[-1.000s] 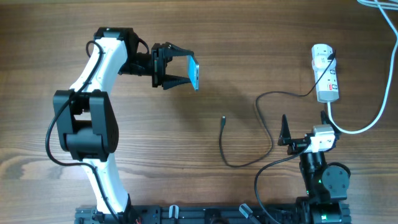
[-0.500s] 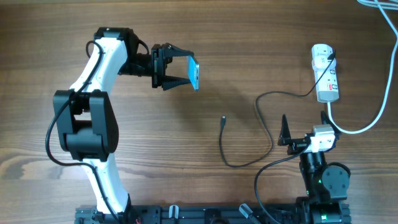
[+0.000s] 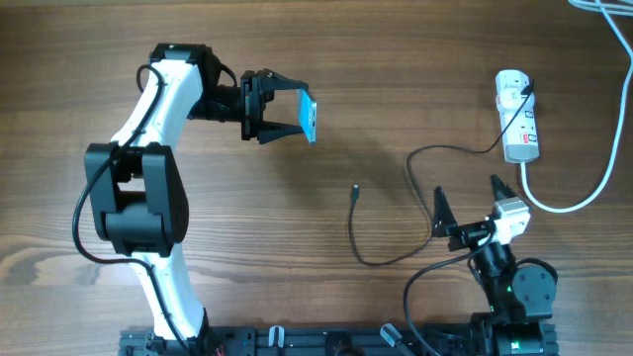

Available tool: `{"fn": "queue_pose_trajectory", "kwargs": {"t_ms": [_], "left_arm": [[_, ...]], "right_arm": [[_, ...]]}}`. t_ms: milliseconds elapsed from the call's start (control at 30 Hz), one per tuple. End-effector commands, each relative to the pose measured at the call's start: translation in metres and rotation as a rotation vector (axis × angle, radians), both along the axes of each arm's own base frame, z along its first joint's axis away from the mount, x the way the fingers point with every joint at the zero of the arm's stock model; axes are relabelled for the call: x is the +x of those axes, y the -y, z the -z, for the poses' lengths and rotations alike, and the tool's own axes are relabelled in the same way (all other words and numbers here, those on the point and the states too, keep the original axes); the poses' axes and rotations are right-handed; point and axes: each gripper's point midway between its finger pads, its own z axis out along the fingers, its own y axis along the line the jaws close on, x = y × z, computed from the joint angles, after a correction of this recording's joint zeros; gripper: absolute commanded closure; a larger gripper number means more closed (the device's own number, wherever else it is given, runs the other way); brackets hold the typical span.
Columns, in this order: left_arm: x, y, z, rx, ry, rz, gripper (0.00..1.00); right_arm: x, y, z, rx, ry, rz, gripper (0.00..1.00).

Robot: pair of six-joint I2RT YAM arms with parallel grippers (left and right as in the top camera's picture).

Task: Plug charger to phone and switch on socket
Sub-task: 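Move the right gripper toward the phone held by the left gripper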

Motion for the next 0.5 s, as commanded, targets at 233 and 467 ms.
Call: {"fn": "queue_pose_trajectory", "kwargs": {"t_ms": [233,467], "left_arm": [[0.001,-0.001,-0.026,-0.057,0.052,-0.02,0.48],[0.001,-0.001,-0.026,-0.057,0.052,-0.02,0.48]], "right_arm": [[-0.009,-0.029,-0.004,0.816,-0.276,-0.18,0.01],[-0.037,-0.055,-0.076,0.678,-0.046,-0.45,0.0]]}}
